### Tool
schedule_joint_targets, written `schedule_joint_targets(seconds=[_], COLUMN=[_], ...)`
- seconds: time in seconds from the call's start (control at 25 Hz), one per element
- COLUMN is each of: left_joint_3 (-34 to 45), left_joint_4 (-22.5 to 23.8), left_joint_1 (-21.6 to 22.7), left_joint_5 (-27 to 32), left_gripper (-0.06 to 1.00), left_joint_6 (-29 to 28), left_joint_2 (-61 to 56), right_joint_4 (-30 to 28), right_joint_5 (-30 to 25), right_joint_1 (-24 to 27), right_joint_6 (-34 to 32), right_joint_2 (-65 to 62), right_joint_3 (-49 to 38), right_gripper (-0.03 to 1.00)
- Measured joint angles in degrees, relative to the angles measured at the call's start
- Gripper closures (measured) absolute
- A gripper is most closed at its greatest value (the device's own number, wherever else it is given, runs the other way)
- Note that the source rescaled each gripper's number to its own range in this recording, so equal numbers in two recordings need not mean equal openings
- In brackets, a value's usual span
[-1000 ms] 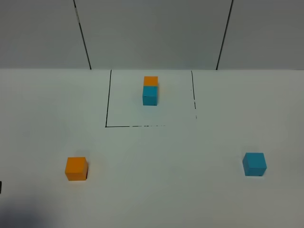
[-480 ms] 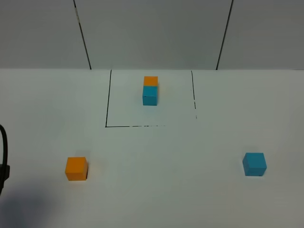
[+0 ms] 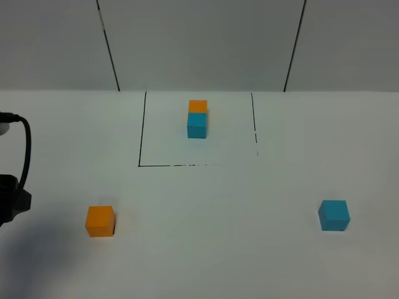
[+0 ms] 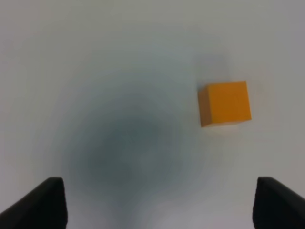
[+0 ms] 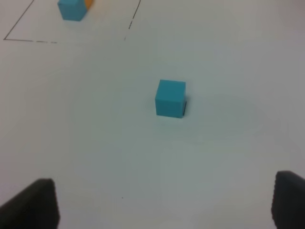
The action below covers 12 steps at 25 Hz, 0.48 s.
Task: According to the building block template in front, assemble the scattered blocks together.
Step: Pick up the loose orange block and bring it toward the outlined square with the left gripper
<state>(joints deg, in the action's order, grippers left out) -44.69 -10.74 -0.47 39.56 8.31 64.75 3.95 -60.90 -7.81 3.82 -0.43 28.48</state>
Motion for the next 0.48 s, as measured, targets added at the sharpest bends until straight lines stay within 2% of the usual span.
schedule_joint_targets(seconds=[0.48], left_joint_3=[-2.20], left_joint_4=[-1.18], left_joint_1=[0.00], left_joint_5=[1.63], left_gripper=[0.27], left_joint_6=[-1.00], left_joint_2=[11.94], right_joint_4=[0.00], right_joint_5=[0.00], right_joint_1=[0.00], right_joint_6=[0.00], right_joint_2=[0.00], right_joint_3=[0.00], right_gripper=[0.19])
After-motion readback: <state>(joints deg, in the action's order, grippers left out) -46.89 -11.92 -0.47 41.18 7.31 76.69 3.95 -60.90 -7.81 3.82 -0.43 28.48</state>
